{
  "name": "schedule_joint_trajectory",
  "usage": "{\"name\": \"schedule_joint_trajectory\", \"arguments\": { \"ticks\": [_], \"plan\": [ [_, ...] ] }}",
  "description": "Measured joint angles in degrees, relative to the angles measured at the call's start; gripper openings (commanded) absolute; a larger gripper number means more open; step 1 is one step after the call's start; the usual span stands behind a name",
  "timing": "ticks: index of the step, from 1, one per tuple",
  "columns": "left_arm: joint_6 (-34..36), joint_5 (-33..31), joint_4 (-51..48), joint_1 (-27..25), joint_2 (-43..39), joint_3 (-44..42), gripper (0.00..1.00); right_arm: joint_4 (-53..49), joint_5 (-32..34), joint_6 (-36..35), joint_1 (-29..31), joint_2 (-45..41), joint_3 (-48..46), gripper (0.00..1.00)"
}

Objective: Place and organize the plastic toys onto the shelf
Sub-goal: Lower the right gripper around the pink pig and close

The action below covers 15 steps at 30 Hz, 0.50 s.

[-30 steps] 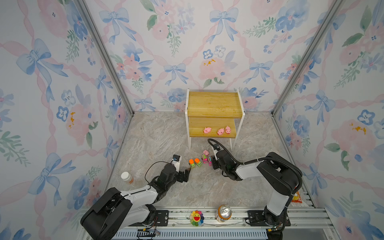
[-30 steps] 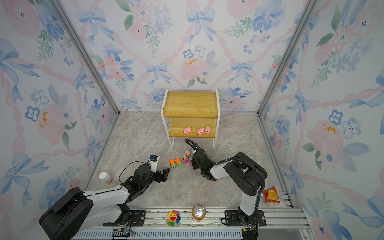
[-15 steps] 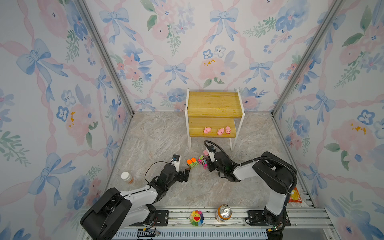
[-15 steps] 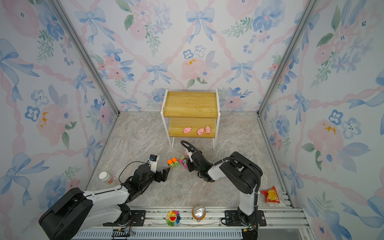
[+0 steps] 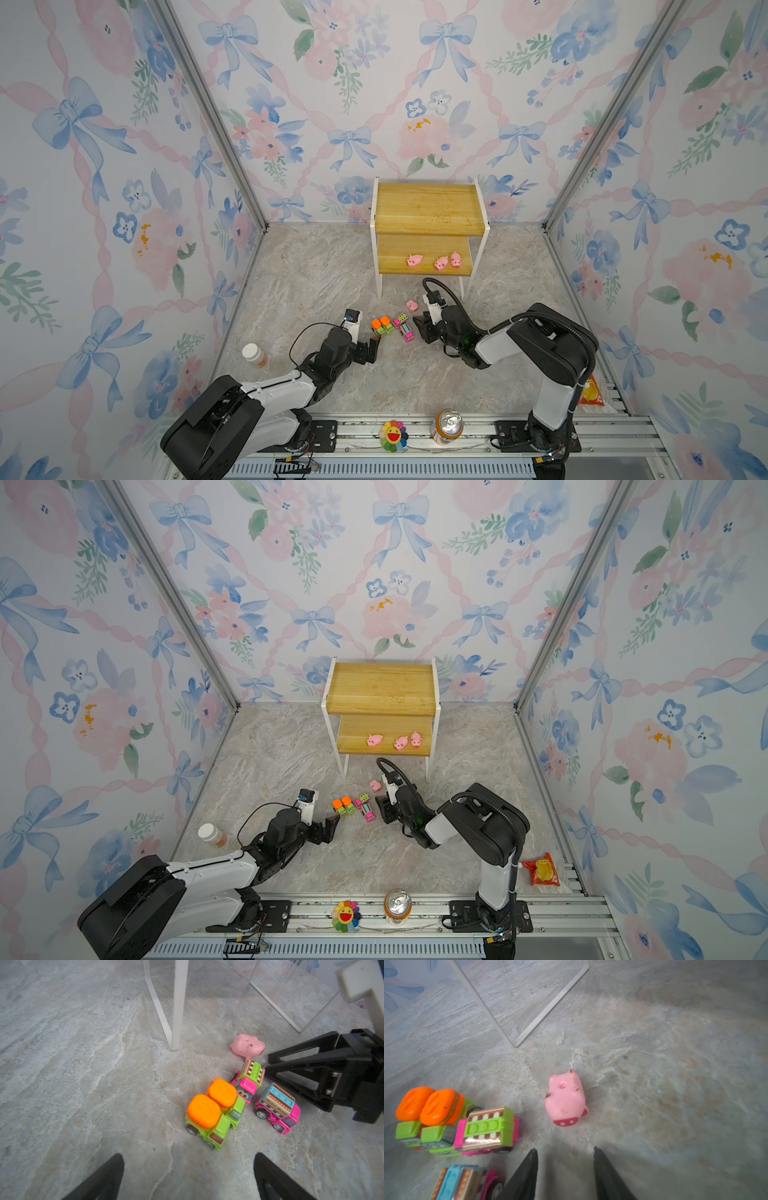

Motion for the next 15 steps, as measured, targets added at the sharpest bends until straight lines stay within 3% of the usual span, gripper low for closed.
{"name": "schedule_joint_trajectory", "arguments": {
  "ticks": [15],
  "plan": [
    [0.0,-0.39,0.0,0.0,1.33,0.02,0.98,-7.74,-2.62,-2.86,-2.21,2.99,10.4,0.48]
  ]
}}
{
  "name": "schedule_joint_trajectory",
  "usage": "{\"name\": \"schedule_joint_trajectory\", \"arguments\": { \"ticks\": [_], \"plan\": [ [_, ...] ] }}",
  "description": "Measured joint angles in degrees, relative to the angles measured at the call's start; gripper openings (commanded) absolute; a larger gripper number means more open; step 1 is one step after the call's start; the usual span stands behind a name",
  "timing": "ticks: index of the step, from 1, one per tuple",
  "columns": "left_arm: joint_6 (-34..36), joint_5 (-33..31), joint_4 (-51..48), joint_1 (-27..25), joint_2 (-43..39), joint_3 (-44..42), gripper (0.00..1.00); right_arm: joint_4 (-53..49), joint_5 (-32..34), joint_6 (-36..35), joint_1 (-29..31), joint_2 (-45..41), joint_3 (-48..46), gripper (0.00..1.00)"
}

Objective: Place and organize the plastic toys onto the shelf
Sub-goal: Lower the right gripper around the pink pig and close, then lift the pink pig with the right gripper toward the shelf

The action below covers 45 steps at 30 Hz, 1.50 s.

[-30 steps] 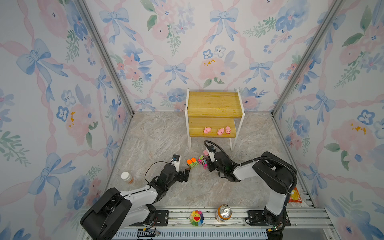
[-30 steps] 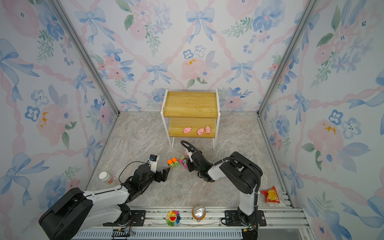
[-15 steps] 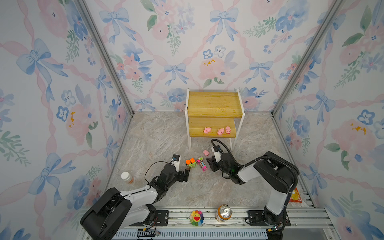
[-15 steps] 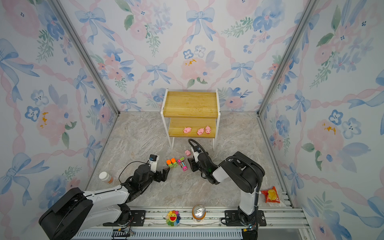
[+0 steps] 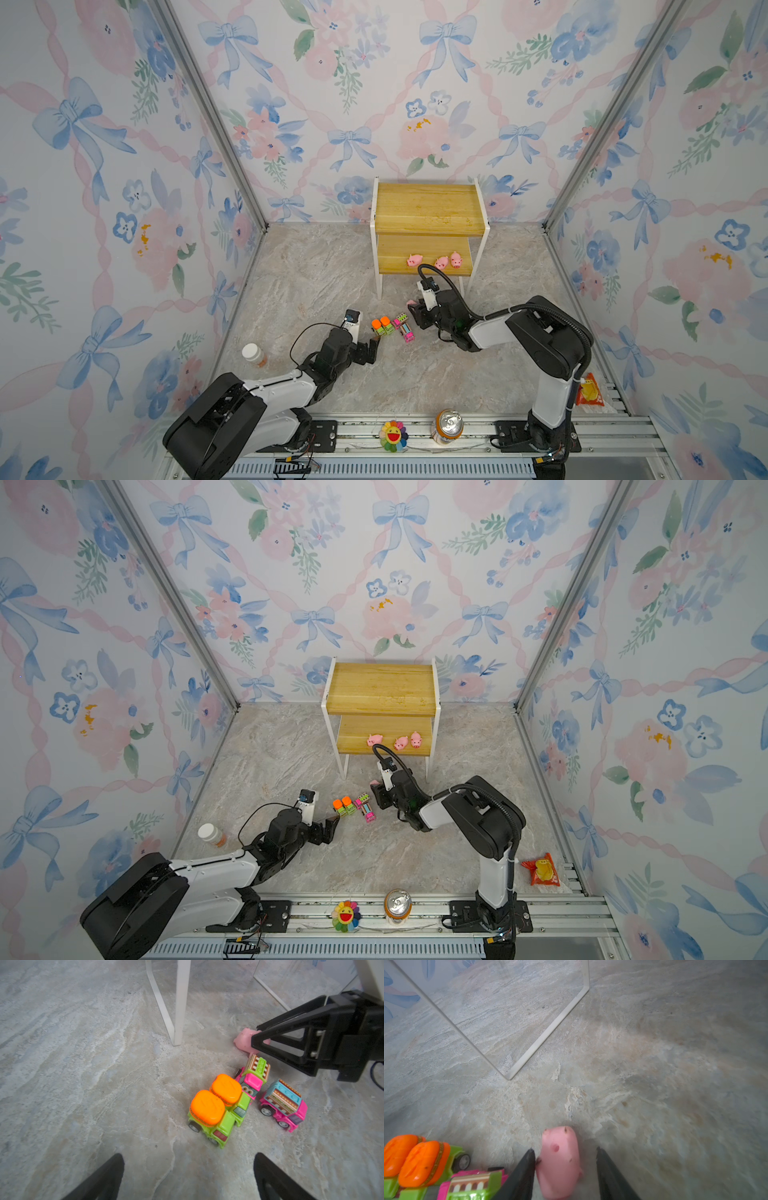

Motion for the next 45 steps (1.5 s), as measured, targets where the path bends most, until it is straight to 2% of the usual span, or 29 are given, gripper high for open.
{"name": "schedule_joint_trajectory", "arguments": {
  "ticks": [7,12,20,29,33,38,45],
  "plan": [
    [0.02,0.0,0.0,0.0,0.24,0.02,0.98,-1.31,-1.01,-0.22,-0.37,1.05,1.18,0.4],
    [0.04,0.0,0.02,0.0,0.24,0.13,0.98,-1.05,-1.29,-0.2,-0.46,1.49,1.27,0.28],
    [0.04,0.0,0.02,0.0,0.24,0.42,0.98,-0.96,-1.4,-0.09,-0.59,1.49,1.2,0.17],
    [0.04,0.04,0.0,0.0,0.17,0.42,0.98,0.76,-2.19,1.38,-0.59,-0.42,-2.05,0.14],
    [0.48,1.81,-0.17,0.0,-1.46,0.42,0.98,0.28,-2.86,2.73,-0.11,-5.27,-6.67,0.15],
    [1.55,5.79,-0.2,0.0,-5.46,0.42,0.98,-4.61,-2.99,3.13,2.75,-15.87,-8.68,0.15],
    [3.67,14.08,-0.04,0.0,-14.71,0.42,0.98,-21.24,-4.15,1.31,9.33,-33.44,-4.2,0.16]
  ]
}}
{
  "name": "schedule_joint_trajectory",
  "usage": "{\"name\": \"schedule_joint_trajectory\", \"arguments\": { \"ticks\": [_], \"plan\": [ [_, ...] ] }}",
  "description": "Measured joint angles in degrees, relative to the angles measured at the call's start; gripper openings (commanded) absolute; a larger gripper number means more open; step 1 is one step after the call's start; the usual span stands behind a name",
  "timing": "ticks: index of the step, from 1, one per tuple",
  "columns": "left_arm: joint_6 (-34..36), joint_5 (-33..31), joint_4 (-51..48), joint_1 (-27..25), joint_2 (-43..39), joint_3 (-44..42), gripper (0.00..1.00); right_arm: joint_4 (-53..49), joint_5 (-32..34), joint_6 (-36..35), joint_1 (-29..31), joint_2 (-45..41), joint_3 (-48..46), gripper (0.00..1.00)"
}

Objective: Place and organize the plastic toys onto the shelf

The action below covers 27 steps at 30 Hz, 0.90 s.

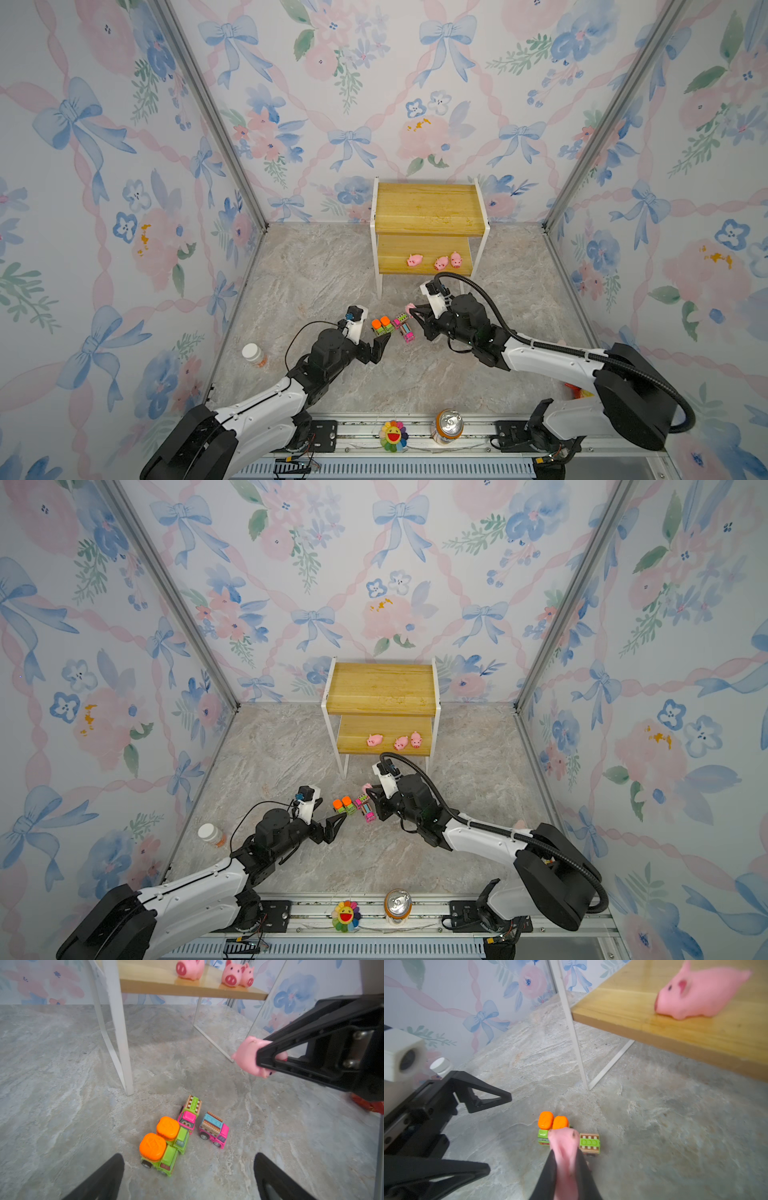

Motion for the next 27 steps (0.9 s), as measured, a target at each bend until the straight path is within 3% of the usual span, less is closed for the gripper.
{"name": "schedule_joint_trajectory", "arguments": {
  "ticks": [10,27],
  "plan": [
    [1.07,15.06,8.31,-0.02,-6.62,-0.02,0.86,-19.98,-8.35,-1.07,1.36,-16.02,9.99,0.17],
    [-1.77,32.46,18.99,-1.73,-8.02,5.11,0.66,-31.28,-24.81,0.48,1.33,-21.27,13.14,0.19]
  ]
}}
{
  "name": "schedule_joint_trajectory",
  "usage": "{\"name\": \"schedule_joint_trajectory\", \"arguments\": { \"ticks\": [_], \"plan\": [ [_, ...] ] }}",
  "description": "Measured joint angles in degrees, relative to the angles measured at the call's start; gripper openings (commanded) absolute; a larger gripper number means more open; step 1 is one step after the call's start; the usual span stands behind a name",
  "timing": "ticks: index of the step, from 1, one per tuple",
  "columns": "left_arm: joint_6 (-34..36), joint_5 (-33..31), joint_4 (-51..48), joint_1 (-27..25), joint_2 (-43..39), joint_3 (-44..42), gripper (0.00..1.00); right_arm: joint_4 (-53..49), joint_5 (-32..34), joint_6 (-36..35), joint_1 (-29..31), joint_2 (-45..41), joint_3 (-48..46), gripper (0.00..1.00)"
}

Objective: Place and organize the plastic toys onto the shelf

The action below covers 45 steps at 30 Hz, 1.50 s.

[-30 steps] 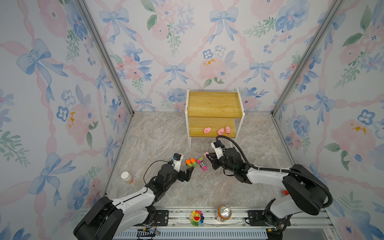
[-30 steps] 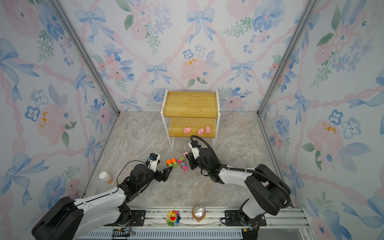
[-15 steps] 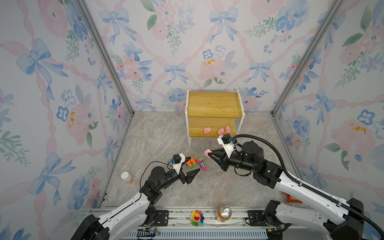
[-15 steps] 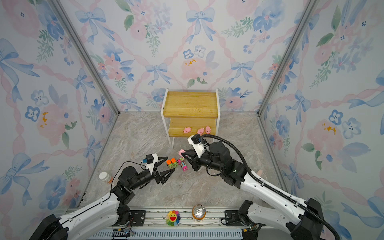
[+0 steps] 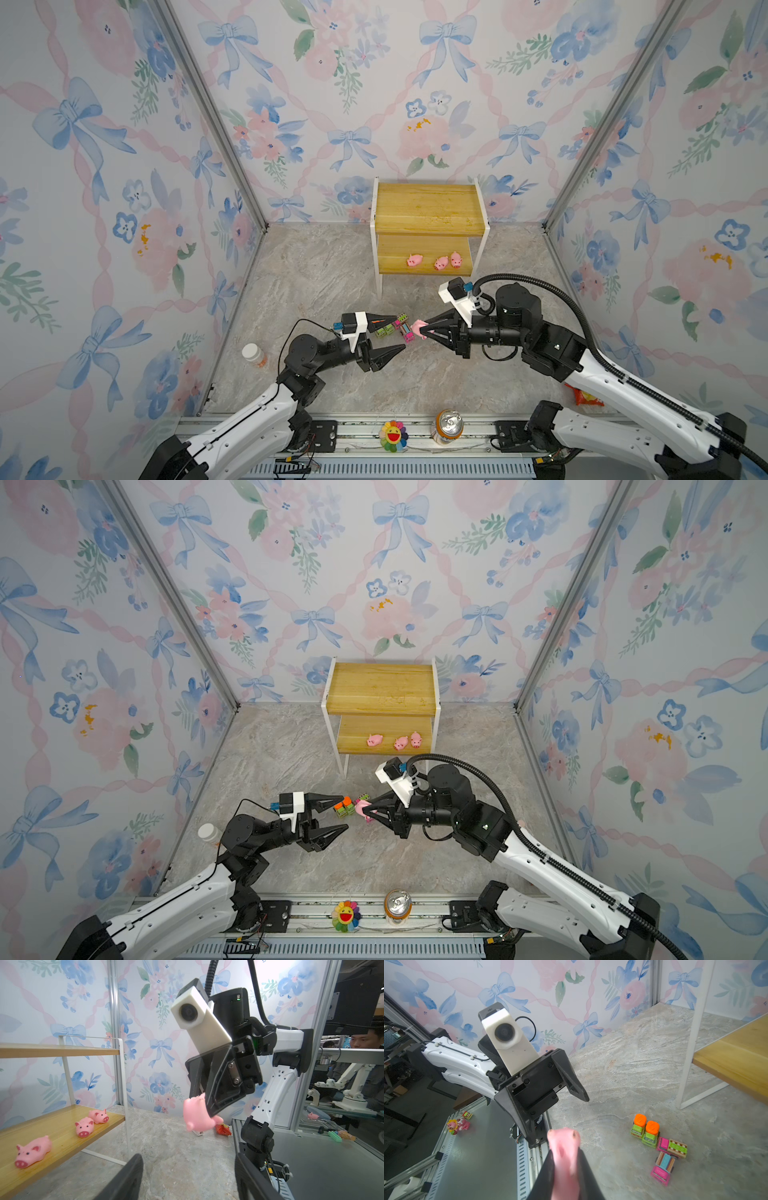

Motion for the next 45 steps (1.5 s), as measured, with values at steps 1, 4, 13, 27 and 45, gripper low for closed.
{"name": "schedule_joint_trajectory", "arguments": {
  "ticks": [1,4,13,27,45],
  "plan": [
    [-0.24,0.76,0.09,-0.2,0.61,0.26,0.64,0.0,-0.52,0.02,0.02,0.0,0.0,0.19],
    [-0.7,2.64,0.22,-0.33,2.12,0.98,0.6,-0.07,-1.57,0.22,0.02,0.24,0.0,0.19],
    [-1.44,4.11,0.24,-0.42,3.48,1.77,0.54,-0.07,-2.62,0.2,1.22,4.09,0.0,0.19],
    [-4.59,7.02,0.81,-0.74,8.22,3.78,0.12,0.07,-1.22,-0.35,1.95,5.05,-0.02,0.19],
    [-6.29,2.05,1.95,-0.9,9.81,3.39,0.0,-4.66,4.83,-2.08,2.62,-1.9,-0.66,0.44]
  ]
}}
